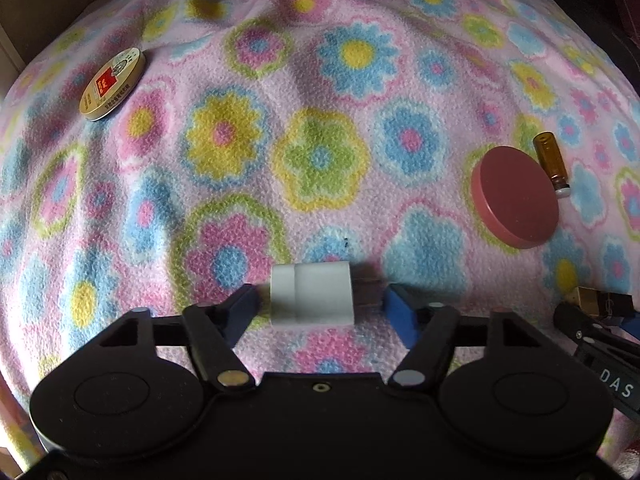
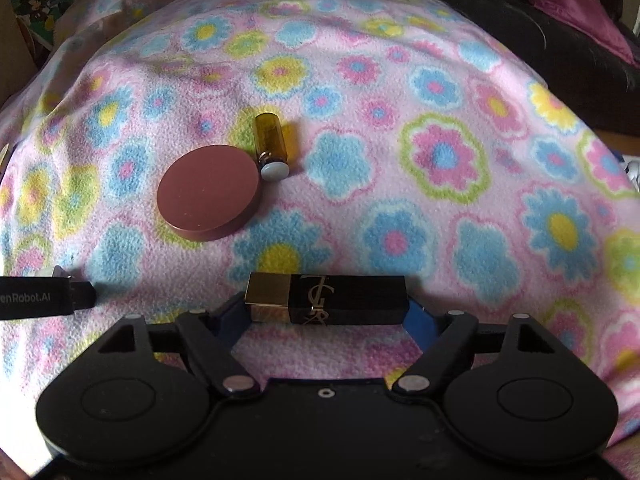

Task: Organize rigid objects
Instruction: 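Grasp the white adapter with the left tool while the right tool grips the black-gold lipstick, then carry the white adapter and black lipstick over the basket and lower them in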

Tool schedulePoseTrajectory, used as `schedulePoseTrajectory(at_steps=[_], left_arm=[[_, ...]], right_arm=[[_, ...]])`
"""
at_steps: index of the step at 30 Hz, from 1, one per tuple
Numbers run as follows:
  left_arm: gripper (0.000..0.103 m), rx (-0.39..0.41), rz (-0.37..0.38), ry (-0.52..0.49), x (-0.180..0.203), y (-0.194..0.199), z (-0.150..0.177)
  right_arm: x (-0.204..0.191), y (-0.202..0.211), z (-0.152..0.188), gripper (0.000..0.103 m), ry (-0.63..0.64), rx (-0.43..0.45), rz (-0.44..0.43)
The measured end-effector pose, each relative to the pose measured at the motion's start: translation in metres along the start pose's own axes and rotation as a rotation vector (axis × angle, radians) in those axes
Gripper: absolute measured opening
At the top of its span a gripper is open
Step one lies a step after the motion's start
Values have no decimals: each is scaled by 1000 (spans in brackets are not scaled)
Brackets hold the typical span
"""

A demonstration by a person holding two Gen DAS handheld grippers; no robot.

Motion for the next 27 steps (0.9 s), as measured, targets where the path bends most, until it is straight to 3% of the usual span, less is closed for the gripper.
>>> schedulePoseTrajectory(at_steps=[9,16,22,27], left_arm=[[53,9,16,9,-6,32,9],[53,10,13,12,-15,86,39],[53,11,-24,-21,-14,131,88],[53,-8,-6,-22,-9,156,134]], right_arm=[[2,15,3,81,-16,12,-15],[1,61,15,81,-39,-3,-99],[-3,122,64,81,-13,-45,-181],[0,163,116,81,39,-97,-177]])
Point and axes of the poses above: each gripper's, at about its wrist camera, not at the fingertips, and y roughly against the way its jaws point, x to its right, z to its underside, the point moved 9 cm from there along -y, roughly the way its jaws point, and after that the axes turned 6 degrees about x, right-handed, at the moved point
